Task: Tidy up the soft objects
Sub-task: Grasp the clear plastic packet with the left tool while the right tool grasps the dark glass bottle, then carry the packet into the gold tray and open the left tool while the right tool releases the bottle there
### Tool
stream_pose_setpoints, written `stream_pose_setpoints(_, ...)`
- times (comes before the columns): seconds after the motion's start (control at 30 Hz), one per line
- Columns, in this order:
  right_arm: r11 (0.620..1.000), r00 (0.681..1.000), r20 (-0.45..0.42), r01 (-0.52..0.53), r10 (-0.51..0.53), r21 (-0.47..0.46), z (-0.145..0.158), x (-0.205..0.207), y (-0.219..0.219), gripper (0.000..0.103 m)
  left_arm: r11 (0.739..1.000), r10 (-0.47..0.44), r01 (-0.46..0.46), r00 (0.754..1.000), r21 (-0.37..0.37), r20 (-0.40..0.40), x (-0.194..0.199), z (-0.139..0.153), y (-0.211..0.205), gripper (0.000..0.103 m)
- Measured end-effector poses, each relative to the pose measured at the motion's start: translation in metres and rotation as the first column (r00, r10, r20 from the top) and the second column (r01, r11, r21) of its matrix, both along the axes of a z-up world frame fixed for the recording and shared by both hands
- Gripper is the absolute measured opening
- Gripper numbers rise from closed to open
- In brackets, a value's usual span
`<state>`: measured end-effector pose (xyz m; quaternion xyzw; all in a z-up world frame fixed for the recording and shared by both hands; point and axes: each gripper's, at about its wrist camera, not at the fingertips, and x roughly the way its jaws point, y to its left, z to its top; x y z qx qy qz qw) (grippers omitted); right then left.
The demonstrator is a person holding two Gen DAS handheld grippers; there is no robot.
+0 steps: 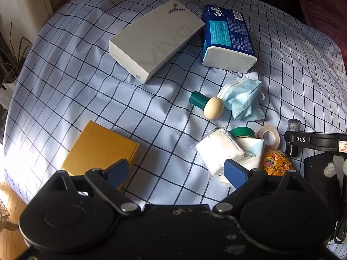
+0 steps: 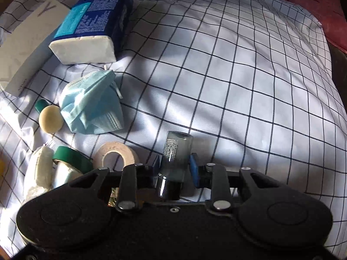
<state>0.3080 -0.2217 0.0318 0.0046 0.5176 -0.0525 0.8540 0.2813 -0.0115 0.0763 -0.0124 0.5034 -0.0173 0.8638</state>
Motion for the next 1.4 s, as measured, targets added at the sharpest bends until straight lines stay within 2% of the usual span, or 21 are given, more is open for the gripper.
stream_pose_setpoints(0.2, 0.994, 0.998, 0.064, -0.006, -0.001, 0.108, 0.03, 0.0, 0.0, 0.028, 0.999, 0.032, -0.032, 0.999, 0.019, 0.006, 0.019, -0.011, -0.01, 0.094)
stream_pose_setpoints(0.4, 0.99, 0.995, 0.101, -0.029, 0.015, 0.138, 0.046, -0.005, -0.002, 0.028, 0.995, 0.06, -0.066, 0.995, -0.076, -0.078, 0.04, -0.03, -0.023, 0.094)
stream_pose_setpoints(0.6, 0.984, 0.993, 0.119, -0.007, -0.014, 0.176, 0.055, -0.009, -0.014, 0.028, 0.995, 0.046, -0.056, 0.991, -0.077, -0.122, 0.057, -0.047, -0.043, 0.093)
stream_pose_setpoints(0.67, 0.985, 0.992, 0.124, -0.015, -0.007, 0.172, 0.056, -0.011, -0.015, 0.028, 0.993, 0.044, -0.057, 0.991, -0.099, -0.13, 0.063, -0.052, -0.043, 0.086)
stream_pose_setpoints(0.73, 0.985, 0.992, 0.13, -0.024, 0.002, 0.17, 0.058, -0.013, -0.016, 0.028, 0.987, 0.036, -0.058, 0.989, -0.153, -0.143, 0.067, -0.052, -0.039, 0.059)
stream_pose_setpoints(0.8, 0.985, 0.991, 0.135, -0.024, 0.001, 0.173, 0.059, -0.015, -0.018, 0.028, 0.98, 0.039, -0.068, 0.987, -0.186, -0.159, 0.068, -0.051, -0.035, 0.05)
stream_pose_setpoints(1.1, 0.983, 0.989, 0.15, -0.028, 0.0, 0.184, 0.065, -0.022, -0.021, 0.028, 0.99, 0.032, -0.046, 0.994, -0.132, -0.108, 0.036, -0.011, -0.025, 0.048)
stream_pose_setpoints(1.27, 0.981, 0.987, 0.16, -0.037, 0.006, 0.19, 0.072, -0.031, -0.018, 0.028, 1.0, -0.008, 0.006, 0.997, -0.023, -0.082, -0.01, 0.012, -0.022, 0.049)
stream_pose_setpoints(1.4, 0.979, 0.985, 0.174, -0.049, 0.014, 0.2, 0.081, -0.044, -0.012, 0.028, 0.998, -0.038, 0.043, 0.996, 0.051, -0.083, -0.054, 0.02, -0.013, 0.049)
